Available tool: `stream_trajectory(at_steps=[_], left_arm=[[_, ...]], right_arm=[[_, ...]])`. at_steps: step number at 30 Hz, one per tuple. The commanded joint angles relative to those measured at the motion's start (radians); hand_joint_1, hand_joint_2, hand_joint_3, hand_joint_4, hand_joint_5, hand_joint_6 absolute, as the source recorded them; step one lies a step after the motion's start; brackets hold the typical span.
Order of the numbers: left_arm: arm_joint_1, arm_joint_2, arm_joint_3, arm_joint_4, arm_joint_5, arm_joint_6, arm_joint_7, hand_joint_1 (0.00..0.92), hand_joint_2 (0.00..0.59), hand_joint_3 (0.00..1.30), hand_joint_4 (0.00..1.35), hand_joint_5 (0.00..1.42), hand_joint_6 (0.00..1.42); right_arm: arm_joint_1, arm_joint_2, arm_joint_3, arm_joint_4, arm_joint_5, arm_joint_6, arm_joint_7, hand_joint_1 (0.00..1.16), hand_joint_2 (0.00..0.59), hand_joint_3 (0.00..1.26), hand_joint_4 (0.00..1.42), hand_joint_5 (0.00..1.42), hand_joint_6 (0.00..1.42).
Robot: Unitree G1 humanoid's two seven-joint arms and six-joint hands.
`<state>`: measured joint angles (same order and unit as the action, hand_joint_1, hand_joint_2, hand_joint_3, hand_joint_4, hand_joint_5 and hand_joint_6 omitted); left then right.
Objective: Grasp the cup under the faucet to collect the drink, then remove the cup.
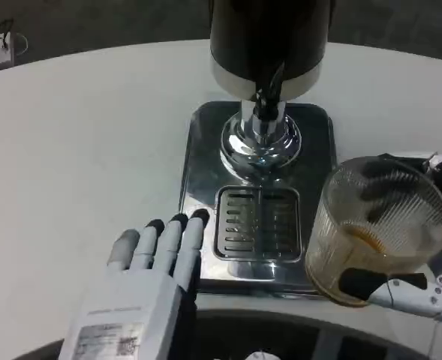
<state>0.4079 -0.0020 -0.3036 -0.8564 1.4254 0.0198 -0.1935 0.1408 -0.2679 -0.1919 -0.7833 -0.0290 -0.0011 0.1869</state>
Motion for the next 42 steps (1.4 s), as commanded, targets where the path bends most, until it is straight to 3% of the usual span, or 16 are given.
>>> stream_trajectory(at_steps=[1,3,7,13,26,42], left_arm=[[0.029,-0.023,-0.041,-0.076,0.056,-0.015,-0.059,0.000,0.073,0.00,0.00,0.00,0.00],[0.044,-0.037,-0.057,-0.109,0.078,-0.023,-0.075,0.000,0.072,0.00,0.00,0.00,0.00],[0.081,-0.058,-0.080,-0.149,0.097,-0.034,-0.064,0.000,0.069,0.00,0.00,0.00,0.00],[0.157,-0.068,-0.116,-0.190,0.131,-0.067,-0.074,0.000,0.067,0.00,0.00,0.00,0.00],[0.159,-0.061,-0.093,-0.182,0.122,-0.086,-0.074,0.000,0.063,0.00,0.00,0.00,0.00],[0.137,-0.071,-0.079,-0.177,0.119,-0.087,-0.078,0.000,0.058,0.00,0.00,0.00,0.00]], right_arm=[[0.018,-0.021,-0.024,-0.067,0.048,-0.005,0.028,1.14,0.102,0.90,1.08,1.29,1.42],[0.026,-0.026,-0.028,-0.080,0.056,-0.006,0.038,1.14,0.101,0.90,1.08,1.29,1.42],[0.044,-0.040,-0.038,-0.106,0.020,-0.078,0.053,1.14,0.101,0.90,1.07,1.29,1.42],[0.071,-0.049,-0.031,-0.125,0.044,-0.080,0.079,1.14,0.099,0.90,1.07,1.29,1.42],[0.087,-0.043,-0.062,-0.145,0.067,-0.089,0.078,1.14,0.098,0.90,1.07,1.29,1.42],[0.061,-0.044,-0.019,-0.122,0.020,-0.096,0.075,1.14,0.097,0.90,1.06,1.28,1.42]])
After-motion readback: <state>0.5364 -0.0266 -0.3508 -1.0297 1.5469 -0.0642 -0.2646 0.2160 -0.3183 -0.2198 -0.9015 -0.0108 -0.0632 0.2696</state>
